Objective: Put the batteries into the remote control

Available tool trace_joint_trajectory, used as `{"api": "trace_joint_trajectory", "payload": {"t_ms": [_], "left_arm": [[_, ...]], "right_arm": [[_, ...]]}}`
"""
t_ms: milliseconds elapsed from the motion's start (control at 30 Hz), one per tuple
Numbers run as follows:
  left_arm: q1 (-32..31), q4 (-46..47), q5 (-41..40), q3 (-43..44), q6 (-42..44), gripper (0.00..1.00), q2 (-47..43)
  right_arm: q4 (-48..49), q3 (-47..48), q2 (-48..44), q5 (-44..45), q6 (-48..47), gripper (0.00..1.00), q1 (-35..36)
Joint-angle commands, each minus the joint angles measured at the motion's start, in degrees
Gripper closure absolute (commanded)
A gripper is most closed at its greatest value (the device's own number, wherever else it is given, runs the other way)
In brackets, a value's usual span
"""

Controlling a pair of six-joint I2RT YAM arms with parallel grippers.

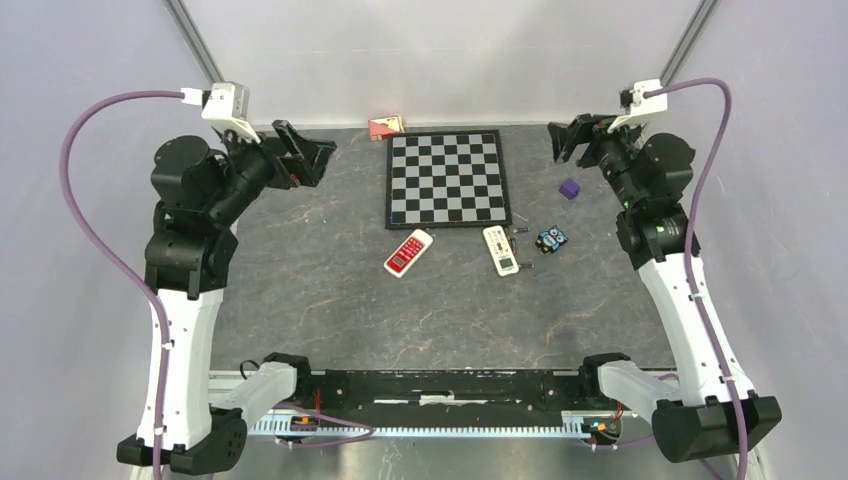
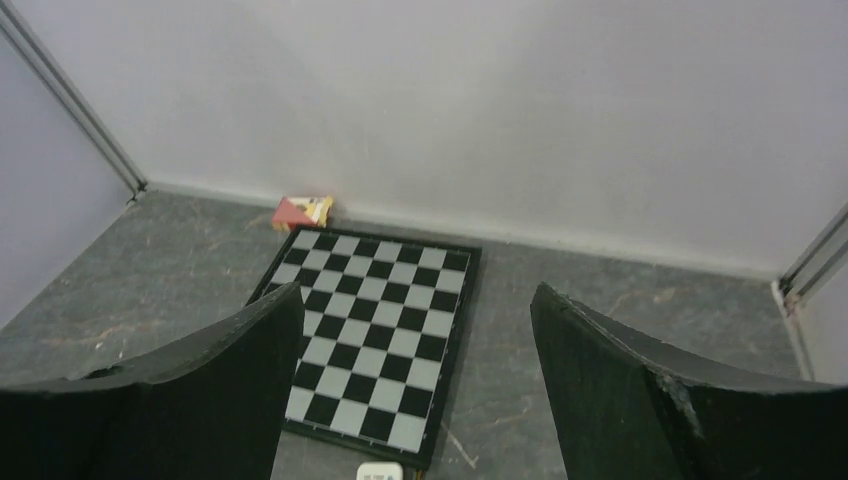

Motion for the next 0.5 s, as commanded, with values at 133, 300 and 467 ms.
{"api": "trace_joint_trajectory", "payload": {"t_ms": [133,300,467], "left_arm": [[0.30,11.10,7.32,-15.31,-7.04,0.00,-4.67],[0.30,15.50,3.41,-25.25,-10.73,0.00,-7.30],[0.30,23.18,4.95,-31.63,-14.89,0.00,-7.29]], "right_arm": [[1.84,-11.04,-0.77,-6.06,8.06,0.10,0.11],[-1.84,-17.99,0.55,-2.68,10.02,0.04,3.34],[-6.58,-21.94,4.29,6.83,7.88,0.06,11.42]]}}
